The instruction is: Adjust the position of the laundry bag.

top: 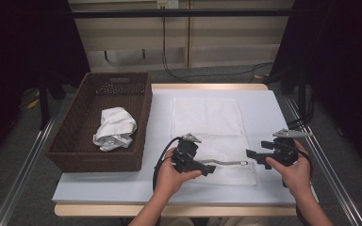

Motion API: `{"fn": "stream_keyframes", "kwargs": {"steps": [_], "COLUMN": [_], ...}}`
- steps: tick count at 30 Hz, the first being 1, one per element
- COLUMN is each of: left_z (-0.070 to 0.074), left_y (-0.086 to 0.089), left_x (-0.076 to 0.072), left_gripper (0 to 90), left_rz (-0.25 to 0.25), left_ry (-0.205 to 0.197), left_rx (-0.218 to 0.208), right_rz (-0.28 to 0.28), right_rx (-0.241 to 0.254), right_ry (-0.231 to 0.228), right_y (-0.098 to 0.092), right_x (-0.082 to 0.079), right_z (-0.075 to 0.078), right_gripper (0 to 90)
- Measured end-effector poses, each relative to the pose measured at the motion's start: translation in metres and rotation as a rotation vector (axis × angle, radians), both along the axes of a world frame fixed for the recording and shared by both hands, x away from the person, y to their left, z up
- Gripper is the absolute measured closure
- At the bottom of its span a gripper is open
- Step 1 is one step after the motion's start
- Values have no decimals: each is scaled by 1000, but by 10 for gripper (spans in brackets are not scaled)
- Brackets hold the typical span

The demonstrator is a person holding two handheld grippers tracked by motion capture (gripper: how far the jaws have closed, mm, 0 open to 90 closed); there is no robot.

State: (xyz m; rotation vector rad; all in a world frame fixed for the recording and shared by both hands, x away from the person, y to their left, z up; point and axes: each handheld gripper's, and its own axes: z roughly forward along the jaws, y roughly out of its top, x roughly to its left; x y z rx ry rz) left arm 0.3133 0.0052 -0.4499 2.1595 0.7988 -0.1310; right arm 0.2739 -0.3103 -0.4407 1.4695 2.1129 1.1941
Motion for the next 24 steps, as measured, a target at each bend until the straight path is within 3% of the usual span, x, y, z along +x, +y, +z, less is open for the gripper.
{"fn": "stream_keyframes", "kwargs": {"steps": [11,13,18,22,24], "left_z": [6,7,7,7,8], "left_y": [-13,-17,-28,-35,-38], "left_x": [2,2,5,7,9], "left_gripper": [53,57,70,72,80], "left_rz": [-3,-10,-45,-44,-52], "left_ry": [-2,-1,-4,2,1], "left_rx": [-16,-3,-15,-33,-20], "right_rz": [-7,-17,-11,-29,-26], "right_rx": [7,12,9,14,17], "right_ry": [-8,-7,-9,-2,-4], "right_y": [-6,-6,-8,-11,-11], "right_x": [-3,-4,-6,-6,-5], "right_z": [3,3,3,2,2], "right_gripper": [186,186,186,186,186]}}
